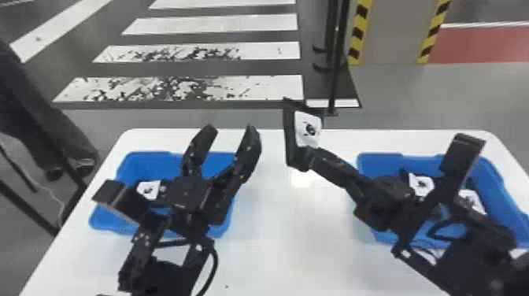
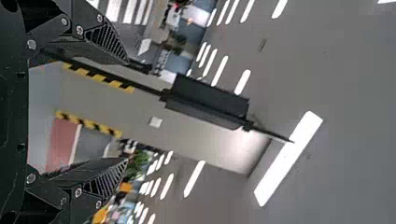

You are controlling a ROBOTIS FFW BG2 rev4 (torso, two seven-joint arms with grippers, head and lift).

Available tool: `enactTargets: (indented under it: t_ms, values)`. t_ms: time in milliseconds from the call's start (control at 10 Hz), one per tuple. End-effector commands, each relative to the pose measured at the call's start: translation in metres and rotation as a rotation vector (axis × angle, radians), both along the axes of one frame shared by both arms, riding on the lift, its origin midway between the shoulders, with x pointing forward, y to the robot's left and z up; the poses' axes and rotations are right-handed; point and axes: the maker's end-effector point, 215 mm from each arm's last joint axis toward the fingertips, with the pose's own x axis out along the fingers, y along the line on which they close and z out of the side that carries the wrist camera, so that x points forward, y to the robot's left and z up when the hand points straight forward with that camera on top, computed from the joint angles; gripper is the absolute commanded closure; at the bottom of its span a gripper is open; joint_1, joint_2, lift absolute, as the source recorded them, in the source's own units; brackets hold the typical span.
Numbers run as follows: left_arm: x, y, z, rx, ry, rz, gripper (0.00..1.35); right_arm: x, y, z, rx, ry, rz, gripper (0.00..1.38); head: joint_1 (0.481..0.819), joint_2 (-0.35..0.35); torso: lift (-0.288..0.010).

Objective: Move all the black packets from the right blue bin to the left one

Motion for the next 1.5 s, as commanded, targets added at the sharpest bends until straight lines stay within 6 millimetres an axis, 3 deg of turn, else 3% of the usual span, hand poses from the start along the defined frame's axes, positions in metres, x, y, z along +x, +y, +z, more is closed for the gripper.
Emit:
enactTargets:
  t_ms: [0, 200, 400, 500, 800, 900, 1100, 1400]
  values:
    - [0.01, -0.007, -0.017, 0.078, 0.09, -0.065, 0.32, -0.02, 0.036, -0.002, 0.023, 0.019, 0.09, 1.12, 0.695, 0.109, -0.14]
    - [0.012, 0.0, -0.012, 0.101, 0.085, -0.071, 0.32, -0.031, 0.056, 0.001, 0.032, 0.016, 0.142, 1.12, 0.695, 0.154, -0.14]
    - [0.01, -0.004, -0.011, 0.077, 0.087, -0.086, 0.32, -0.031, 0.06, -0.007, 0.028, 0.028, 0.15, 1.12, 0.695, 0.19, -0.14]
    - [0.007, -0.011, -0.008, 0.032, 0.089, -0.116, 0.32, -0.029, 0.058, -0.011, 0.025, 0.034, 0.144, 1.12, 0.695, 0.192, -0.14]
    - [-0.013, -0.058, -0.008, -0.09, 0.181, -0.319, 0.32, -0.02, 0.055, -0.01, 0.013, 0.021, 0.138, 1.12, 0.695, 0.152, -0.14]
    - [-0.013, -0.06, -0.009, -0.089, 0.189, -0.326, 0.32, -0.021, 0.059, -0.009, 0.013, 0.018, 0.148, 1.12, 0.695, 0.138, -0.14]
    - [-0.01, -0.048, -0.014, -0.071, 0.196, -0.299, 0.32, -0.041, 0.079, -0.006, 0.034, 0.029, 0.206, 1.12, 0.695, 0.128, -0.14]
    - [-0.003, -0.019, -0.014, -0.062, 0.186, -0.225, 0.39, -0.062, 0.098, -0.011, 0.049, 0.056, 0.262, 1.12, 0.695, 0.192, -0.14]
